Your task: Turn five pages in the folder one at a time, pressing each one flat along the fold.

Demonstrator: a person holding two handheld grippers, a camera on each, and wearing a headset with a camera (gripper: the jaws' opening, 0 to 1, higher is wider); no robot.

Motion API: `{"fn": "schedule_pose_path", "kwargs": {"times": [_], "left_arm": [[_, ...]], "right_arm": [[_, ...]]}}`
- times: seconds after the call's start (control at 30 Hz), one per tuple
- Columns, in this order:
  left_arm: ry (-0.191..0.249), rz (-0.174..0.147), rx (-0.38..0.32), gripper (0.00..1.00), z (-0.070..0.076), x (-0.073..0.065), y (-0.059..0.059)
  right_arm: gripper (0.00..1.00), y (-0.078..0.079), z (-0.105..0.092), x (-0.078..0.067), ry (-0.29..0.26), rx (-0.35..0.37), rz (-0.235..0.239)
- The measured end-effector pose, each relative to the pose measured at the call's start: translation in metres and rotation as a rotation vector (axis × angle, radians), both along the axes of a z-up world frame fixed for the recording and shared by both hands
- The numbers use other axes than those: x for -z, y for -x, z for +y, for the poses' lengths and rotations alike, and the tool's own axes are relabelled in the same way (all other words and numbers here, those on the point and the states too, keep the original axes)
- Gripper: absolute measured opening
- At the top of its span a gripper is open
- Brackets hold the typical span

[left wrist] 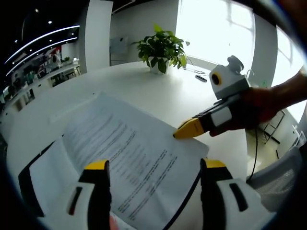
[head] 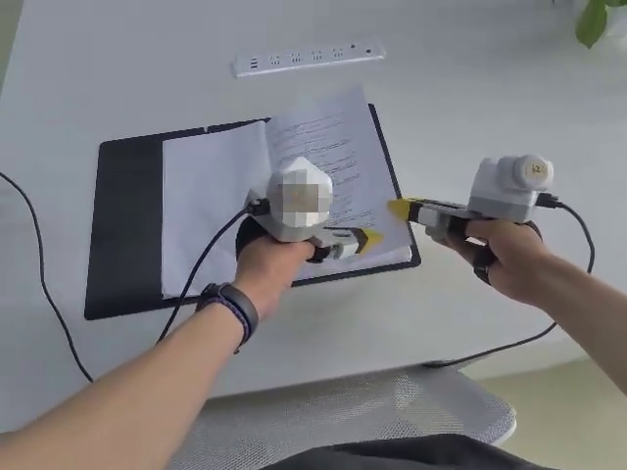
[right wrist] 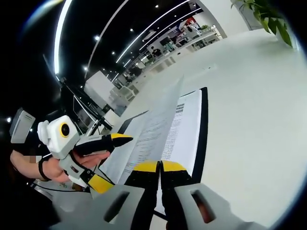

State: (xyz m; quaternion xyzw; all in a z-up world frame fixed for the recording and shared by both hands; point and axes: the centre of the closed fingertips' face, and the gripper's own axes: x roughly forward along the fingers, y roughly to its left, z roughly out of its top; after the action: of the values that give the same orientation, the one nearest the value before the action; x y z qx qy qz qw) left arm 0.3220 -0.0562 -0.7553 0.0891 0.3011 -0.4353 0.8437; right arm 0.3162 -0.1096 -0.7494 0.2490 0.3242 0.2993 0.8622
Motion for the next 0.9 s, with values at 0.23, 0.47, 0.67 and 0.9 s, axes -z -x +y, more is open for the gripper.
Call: {"fn": "schedule_pose_path", "kwargs": {"times": [0.23,0.47,0.67,0.9], "left_arm": [[0.013,-0.019,-0.040,0.78,0.032,-0.015,-0.001],[0.014,-0.052,-0.087,0.78,0.070,-0.029,-0.003],[0.014,-0.075,-0.129,0.79,0.098,-0.040,-0.004],[0.014,-0.092,-0.167,0.79,0.126,-0.048,-0.003]], "right_arm": [[0.00,-0.004,0.016,-0.023,-0.044,-0.020,-0.058],[0.00,-0.006,0.044,-0.039,-0.064,-0.074,-0.095],[0.00,-0.006,0.072,-0.049,-0.068,-0.137,-0.117],[0.00,-0.011,0.102,-0.069,-0.093,-0.184,-0.153]]}}
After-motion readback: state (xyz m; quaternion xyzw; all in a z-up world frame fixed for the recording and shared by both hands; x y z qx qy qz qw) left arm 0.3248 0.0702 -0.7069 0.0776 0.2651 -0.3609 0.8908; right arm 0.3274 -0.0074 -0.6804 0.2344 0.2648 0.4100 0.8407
